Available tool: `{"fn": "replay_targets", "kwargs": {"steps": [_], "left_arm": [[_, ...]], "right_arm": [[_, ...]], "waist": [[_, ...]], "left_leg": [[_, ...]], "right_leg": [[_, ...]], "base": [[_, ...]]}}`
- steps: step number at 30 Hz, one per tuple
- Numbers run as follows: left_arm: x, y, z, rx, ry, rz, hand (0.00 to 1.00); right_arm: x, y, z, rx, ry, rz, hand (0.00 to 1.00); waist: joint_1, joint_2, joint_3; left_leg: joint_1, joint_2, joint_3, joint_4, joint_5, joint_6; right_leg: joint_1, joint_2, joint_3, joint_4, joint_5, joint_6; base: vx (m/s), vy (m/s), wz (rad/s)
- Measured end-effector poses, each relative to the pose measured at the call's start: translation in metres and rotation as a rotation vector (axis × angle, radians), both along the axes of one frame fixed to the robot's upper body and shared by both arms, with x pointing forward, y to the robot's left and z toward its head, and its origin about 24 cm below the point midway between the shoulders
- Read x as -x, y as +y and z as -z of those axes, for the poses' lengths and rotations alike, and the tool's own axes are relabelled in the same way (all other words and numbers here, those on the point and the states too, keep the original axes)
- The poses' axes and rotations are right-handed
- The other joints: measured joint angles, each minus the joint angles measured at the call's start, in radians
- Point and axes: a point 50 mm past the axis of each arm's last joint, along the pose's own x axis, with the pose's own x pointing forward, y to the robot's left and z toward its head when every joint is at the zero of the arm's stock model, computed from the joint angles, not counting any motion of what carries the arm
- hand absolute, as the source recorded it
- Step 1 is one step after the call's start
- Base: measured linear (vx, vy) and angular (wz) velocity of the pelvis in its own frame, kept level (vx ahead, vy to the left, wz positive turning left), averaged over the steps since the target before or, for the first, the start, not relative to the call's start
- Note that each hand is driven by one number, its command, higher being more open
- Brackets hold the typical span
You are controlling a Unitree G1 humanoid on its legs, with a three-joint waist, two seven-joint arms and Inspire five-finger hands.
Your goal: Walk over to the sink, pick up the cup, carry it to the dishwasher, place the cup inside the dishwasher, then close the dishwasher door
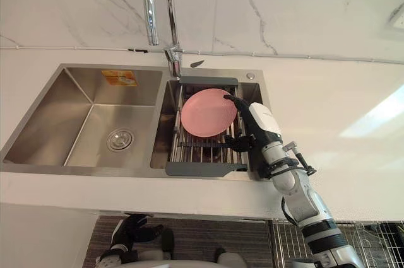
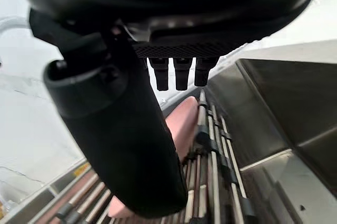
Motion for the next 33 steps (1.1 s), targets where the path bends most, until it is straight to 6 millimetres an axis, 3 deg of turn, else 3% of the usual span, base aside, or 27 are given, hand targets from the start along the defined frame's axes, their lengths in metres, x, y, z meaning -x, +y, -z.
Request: {"fn": "replay_targets", "kwargs": {"steps": [18,19,33], "left_arm": [[-0.006,0.0,-0.005,-0.002,-0.038,0.002,0.9],[-0.007,0.0,-0.005,-0.002,-0.042,0.002,0.9],[-0.009,-0.001,-0.007,-0.002,-0.056,0.003,0.9]], "right_arm": [[-0.016,0.003,-0.001,0.141,-0.074,0.063,0.9],[-0.02,0.005,-0.002,0.135,-0.083,0.074,0.3],[-0.029,0.009,-0.009,0.104,-0.15,0.126,0.3]], "waist": [[0.017,-0.002,0.03],[0.018,-0.001,0.034],[0.024,0.001,0.051]], "left_leg": [[-0.013,0.0,-0.006,0.002,-0.002,-0.003],[-0.014,0.0,-0.007,0.002,-0.003,-0.004],[-0.013,0.0,-0.018,0.002,-0.003,-0.006]], "right_leg": [[-0.012,0.0,-0.006,0.007,-0.014,-0.002],[-0.012,0.001,-0.007,0.008,-0.014,-0.002],[-0.015,0.001,-0.018,0.027,-0.028,-0.008]], "base": [[0.0,-0.001,0.0],[0.0,0.0,0.0],[0.0,-0.003,0.01]]}}
